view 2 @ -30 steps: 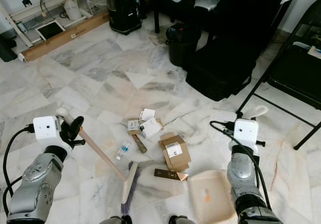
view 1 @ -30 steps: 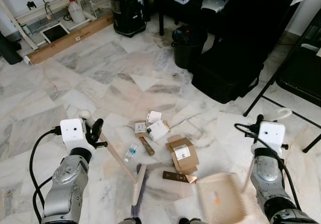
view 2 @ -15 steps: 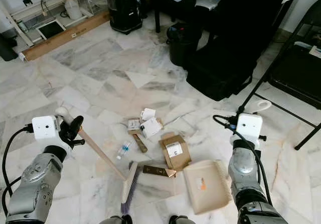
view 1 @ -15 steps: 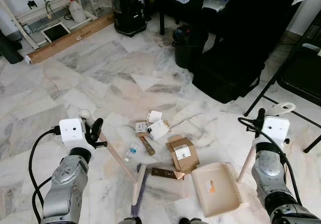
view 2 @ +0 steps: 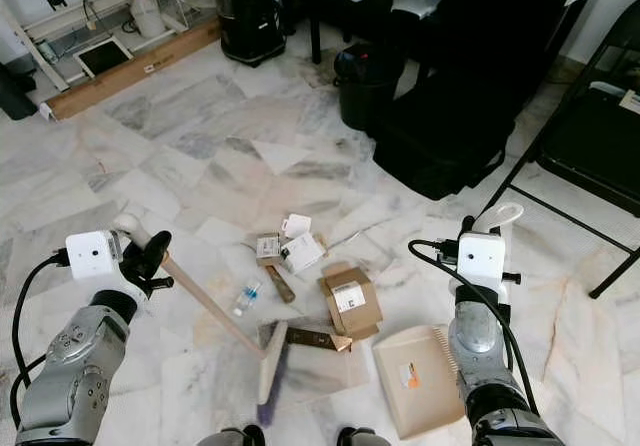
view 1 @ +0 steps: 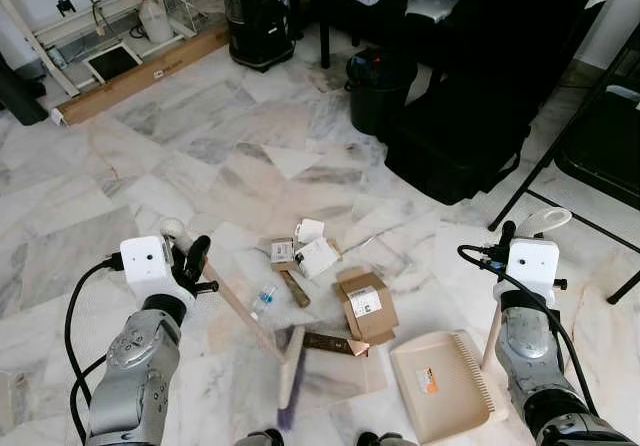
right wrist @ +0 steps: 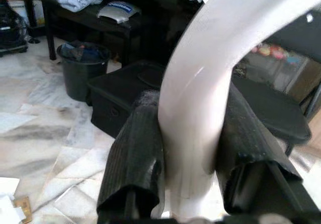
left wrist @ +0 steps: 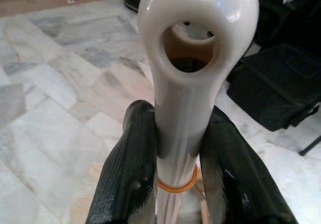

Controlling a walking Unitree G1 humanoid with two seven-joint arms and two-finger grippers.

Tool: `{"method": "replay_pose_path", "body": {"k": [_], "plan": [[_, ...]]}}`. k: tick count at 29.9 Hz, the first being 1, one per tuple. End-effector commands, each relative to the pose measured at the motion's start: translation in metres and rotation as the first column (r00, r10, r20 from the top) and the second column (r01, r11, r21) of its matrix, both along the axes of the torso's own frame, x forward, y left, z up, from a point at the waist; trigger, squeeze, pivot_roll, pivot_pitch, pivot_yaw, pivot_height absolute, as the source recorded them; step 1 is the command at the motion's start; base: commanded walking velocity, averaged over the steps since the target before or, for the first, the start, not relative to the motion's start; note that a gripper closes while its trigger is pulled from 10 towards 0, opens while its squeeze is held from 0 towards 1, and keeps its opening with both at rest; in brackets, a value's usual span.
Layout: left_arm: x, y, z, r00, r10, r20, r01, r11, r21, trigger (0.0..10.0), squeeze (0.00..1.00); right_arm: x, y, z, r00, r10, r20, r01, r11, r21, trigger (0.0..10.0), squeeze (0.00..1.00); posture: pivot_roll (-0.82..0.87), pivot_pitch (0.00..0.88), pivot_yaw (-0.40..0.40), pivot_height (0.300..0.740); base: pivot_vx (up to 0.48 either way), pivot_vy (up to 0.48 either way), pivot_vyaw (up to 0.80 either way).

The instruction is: Sweep floor

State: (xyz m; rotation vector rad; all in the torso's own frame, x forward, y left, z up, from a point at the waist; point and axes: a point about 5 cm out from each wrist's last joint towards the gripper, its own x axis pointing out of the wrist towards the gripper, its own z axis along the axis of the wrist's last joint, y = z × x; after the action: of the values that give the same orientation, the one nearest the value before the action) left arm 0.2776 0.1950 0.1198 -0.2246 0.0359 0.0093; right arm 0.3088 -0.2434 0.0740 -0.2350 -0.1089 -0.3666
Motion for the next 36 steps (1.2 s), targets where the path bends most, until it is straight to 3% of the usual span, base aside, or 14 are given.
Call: {"method": "replay_pose_path", "body": {"k": [1, 4, 11, 24, 28, 31, 36], "plan": [[-0.003, 0.004, 0.002, 1.0, 0.008, 0.004, -0.008, 1.0, -0.022, 10.0, 0.0, -0.002, -0.004, -0.001, 0.998, -0.055, 0.024, 0.052, 0.994, 0.093, 10.0, 0.0, 0.11, 0.204, 0.056, 0.74, 0.0, 0.0, 0.0], [-0.003, 0.004, 0.002, 1.0, 0.006, 0.002, -0.006, 1.0, -0.02, 10.0, 0.0, -0.003, -0.012, 0.001, 0.992, -0.118, 0.041, 0.112, 0.984, 0.139, 10.0, 0.0, 0.11, 0.204, 0.056, 0.74, 0.0, 0.0, 0.0], [-0.003, 0.004, 0.003, 1.0, -0.002, -0.003, 0.002, 1.0, -0.023, 10.0, 0.0, -0.005, -0.019, 0.012, 0.975, -0.206, 0.089, 0.21, 0.977, -0.035, 10.0, 0.0, 0.11, 0.202, 0.059, 0.74, 0.0, 0.0, 0.0], [-0.004, -0.009, 0.005, 0.993, -0.117, -0.012, 0.116, 0.991, -0.066, 10.0, 0.0, -0.009, -0.008, 0.0, 0.979, -0.198, 0.054, 0.2, 0.978, -0.052, 10.0, 0.0, 0.13, 0.2, 0.064, 0.74, 0.0, 0.0, 0.0], [-0.005, -0.011, 0.004, 0.99, -0.14, -0.023, 0.137, 0.986, -0.098, 10.0, 0.0, -0.009, -0.006, 0.001, 0.979, -0.189, 0.071, 0.191, 0.981, -0.025, 10.0, 0.0, 0.13, 0.204, 0.066, 0.74, 0.0, 0.0, 0.0], [-0.007, -0.015, 0.004, 0.982, -0.188, -0.034, 0.182, 0.974, -0.134, 10.0, 0.0, -0.008, 0.0, -0.002, 0.985, -0.161, 0.069, 0.157, 0.986, 0.062, 10.0, 0.0, 0.14, 0.203, 0.068, 0.74, 0.0, 0.0, 0.0], [-0.008, -0.018, 0.004, 0.974, -0.224, -0.036, 0.216, 0.964, -0.155, 10.0, 0.0, -0.006, 0.009, -0.005, 0.991, -0.12, 0.053, 0.115, 0.99, 0.086, 10.0, 0.0, 0.14, 0.201, 0.068, 0.74, 0.0, 0.0, 0.0]]}}
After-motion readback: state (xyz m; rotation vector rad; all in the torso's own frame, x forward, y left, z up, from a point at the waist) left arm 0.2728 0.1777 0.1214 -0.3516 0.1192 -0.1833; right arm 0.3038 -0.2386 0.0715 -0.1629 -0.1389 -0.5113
